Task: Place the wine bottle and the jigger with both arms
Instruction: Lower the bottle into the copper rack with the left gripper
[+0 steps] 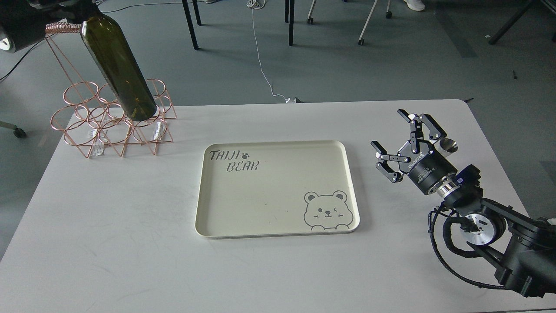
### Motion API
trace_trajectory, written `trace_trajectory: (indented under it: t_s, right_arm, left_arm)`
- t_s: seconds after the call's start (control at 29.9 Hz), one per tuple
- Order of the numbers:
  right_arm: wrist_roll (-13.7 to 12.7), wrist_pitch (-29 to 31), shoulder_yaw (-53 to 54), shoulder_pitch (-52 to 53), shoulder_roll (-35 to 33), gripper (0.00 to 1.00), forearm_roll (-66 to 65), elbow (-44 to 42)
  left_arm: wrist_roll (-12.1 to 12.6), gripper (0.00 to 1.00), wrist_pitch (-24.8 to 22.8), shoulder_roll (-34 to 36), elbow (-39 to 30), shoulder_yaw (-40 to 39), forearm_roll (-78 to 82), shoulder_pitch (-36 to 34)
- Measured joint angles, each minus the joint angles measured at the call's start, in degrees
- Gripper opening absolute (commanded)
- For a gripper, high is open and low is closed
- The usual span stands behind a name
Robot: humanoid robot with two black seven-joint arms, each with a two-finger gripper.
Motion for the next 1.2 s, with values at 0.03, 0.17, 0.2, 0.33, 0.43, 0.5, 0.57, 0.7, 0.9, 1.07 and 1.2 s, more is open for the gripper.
trace_trajectory:
  t_s: [0.03,0.17,0.2,0.33,0.43,0.5,0.57,0.7,0.9,1.07,1.2]
  right_arm:
    - [0.0,0.0,0.01,0.0,0.0,0.99,0.0,-0.02]
    - [0.0,0.0,0.03,0.0,-0.05,0.99,0.0,-0.08]
    - [0.0,0.0,0.04,0.0,-0.06,0.99,0.0,-0.09]
    - [0.0,0.0,0.06,-0.18,-0.08,0.99,0.0,-0.09]
    - [0.0,0.0,0.06,-0.34,-0.06,0.99,0.0,-0.09]
    - [0.0,0.0,0.06,-0.39,-0.03,0.99,0.0,-0.09]
    - [0.0,0.0,0.06,-0.41,-0.03,0.99,0.0,-0.09]
    - [0.0,0.0,0.06,-0.42,0.01,0.99,0.0,-0.09]
    - [0.0,0.0,0.06,-0.42,0.01,0.99,0.0,-0.09]
    - [0.0,0.0,0.06,-0.42,0.01,0.99,0.0,-0.09]
    - [0.0,0.0,0.06,-0.49,0.01,0.99,0.0,-0.09]
  left_arm:
    - [0.0,0.2,0.0,-0.08,0.02,0.01,0.0,0.0]
    - [0.0,0.2,0.0,-0.58,1.08,0.02,0.0,0.0]
    - [0.0,0.2,0.0,-0.69,1.4,0.02,0.0,0.01]
    - [0.0,0.2,0.06,-0.8,1.89,0.38,0.0,0.16]
    - [0.0,0.2,0.35,-0.85,1.92,0.74,0.0,0.16]
    - [0.0,0.2,0.72,-0.9,1.97,0.79,0.0,0.19]
    - [0.0,0.2,0.9,-0.97,2.13,0.8,0.0,0.26]
    - [0.0,0.2,0.96,-1.52,2.46,0.84,0.0,0.33]
    - [0.01,0.2,0.99,-1.79,2.66,0.88,0.0,0.42]
    - [0.0,0.2,1.0,-1.88,3.22,0.9,0.0,0.63]
    - [0.01,0.21,1.44,-2.29,3.33,1.28,0.01,0.69]
